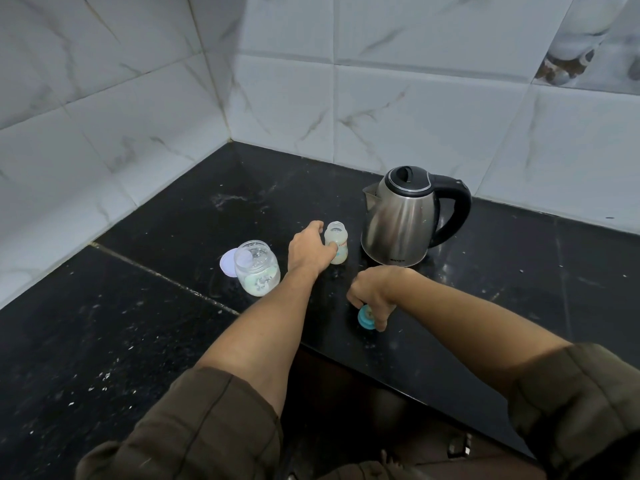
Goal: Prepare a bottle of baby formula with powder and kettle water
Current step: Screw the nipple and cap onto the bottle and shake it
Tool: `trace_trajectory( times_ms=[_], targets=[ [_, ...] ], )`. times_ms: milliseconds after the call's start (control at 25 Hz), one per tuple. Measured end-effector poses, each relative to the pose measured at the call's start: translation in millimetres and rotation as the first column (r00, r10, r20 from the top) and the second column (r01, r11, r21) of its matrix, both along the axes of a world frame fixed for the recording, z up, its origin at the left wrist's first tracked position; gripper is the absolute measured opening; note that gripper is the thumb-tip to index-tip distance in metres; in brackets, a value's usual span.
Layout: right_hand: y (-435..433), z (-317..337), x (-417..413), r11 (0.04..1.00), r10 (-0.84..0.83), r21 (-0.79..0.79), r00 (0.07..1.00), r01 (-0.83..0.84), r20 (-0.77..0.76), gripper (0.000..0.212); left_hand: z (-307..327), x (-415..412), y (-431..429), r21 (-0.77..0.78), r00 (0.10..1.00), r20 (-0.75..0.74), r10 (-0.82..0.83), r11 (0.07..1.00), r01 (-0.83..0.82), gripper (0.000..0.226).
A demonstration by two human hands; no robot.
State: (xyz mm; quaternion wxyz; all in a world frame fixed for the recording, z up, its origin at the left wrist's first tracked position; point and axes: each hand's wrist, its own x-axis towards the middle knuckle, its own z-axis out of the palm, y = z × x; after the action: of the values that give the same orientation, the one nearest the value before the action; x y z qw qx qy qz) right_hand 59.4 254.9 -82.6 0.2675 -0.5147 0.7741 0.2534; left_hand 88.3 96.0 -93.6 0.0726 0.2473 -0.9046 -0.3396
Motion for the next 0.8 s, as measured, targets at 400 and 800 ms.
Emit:
trace_trajectory(
  times_ms=[400,800],
  targets=[
    [-12,48,-35,0.832,-0.302,-0.488,0.953,0.264,0.001,0.043,0,-6,-4,0.027,1.000,0.010,0.023,0.999,-0.023,0.067],
    [-43,66,-66,0.741,-0.409,-0.613,0.908,0.275,-0.087,0.043,-13,-20,-4,0.132,0.999,0.052,-0.001,0.991,-0.006,0.070]
  ],
)
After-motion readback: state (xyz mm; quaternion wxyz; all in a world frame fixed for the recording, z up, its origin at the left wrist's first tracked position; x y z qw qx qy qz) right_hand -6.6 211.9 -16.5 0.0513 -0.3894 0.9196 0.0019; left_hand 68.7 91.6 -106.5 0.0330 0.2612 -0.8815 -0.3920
